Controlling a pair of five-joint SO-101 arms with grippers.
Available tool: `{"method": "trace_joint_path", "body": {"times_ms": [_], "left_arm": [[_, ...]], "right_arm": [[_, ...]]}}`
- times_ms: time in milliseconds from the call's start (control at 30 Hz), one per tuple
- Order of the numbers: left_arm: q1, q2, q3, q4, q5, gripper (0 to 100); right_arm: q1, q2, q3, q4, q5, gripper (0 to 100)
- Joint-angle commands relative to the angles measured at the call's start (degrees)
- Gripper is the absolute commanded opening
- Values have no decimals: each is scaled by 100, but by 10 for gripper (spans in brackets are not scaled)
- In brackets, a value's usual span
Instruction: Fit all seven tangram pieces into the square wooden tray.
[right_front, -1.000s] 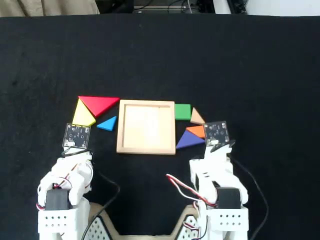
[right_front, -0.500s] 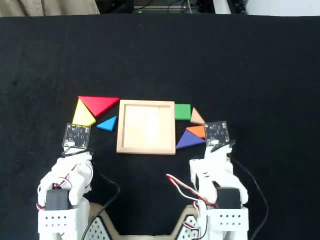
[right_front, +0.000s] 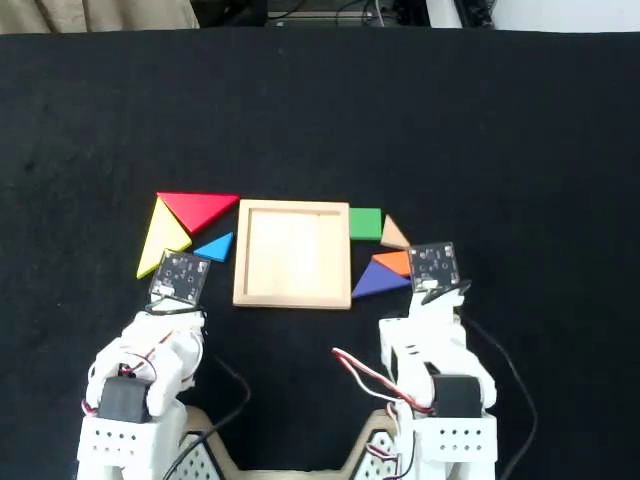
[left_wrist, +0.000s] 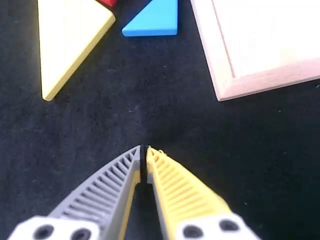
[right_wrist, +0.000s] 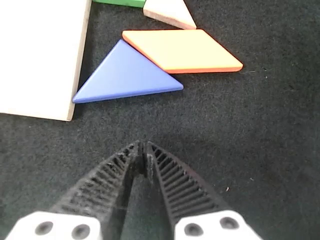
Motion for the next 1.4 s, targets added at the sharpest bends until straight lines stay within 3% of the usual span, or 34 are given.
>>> {"method": "trace_joint_path", "body": {"times_ms": [0,100,267,367,500,633,900,1233,1367], "left_arm": [[-57,-53,75,-527,-26,30],[-629,-53,40,-932,-26,30],[-910,-53,-338,-1266,-149,34],[-593,-53,-462,-1301,-888,34],[4,-62,-277,-1521,-1609,31],[-189,-62,-655,-2382,-1240,31],[-488,-35,-1525,-3393,853,32],[-488,264,-857,-4035,941,33],[-400,914,-1112,-4026,949,33]], "right_arm": [[-79,-31,4,-211,-26,11],[-79,-31,4,-545,0,11],[-53,-31,4,-2602,0,12],[-62,-31,4,-3851,0,12],[-53,-31,4,-4360,0,12],[-62,-31,4,-4527,-18,12],[-70,-31,4,-5574,-44,12],[-879,4,-171,-5987,-44,12],[-914,31,-681,-5477,-53,12]]}}
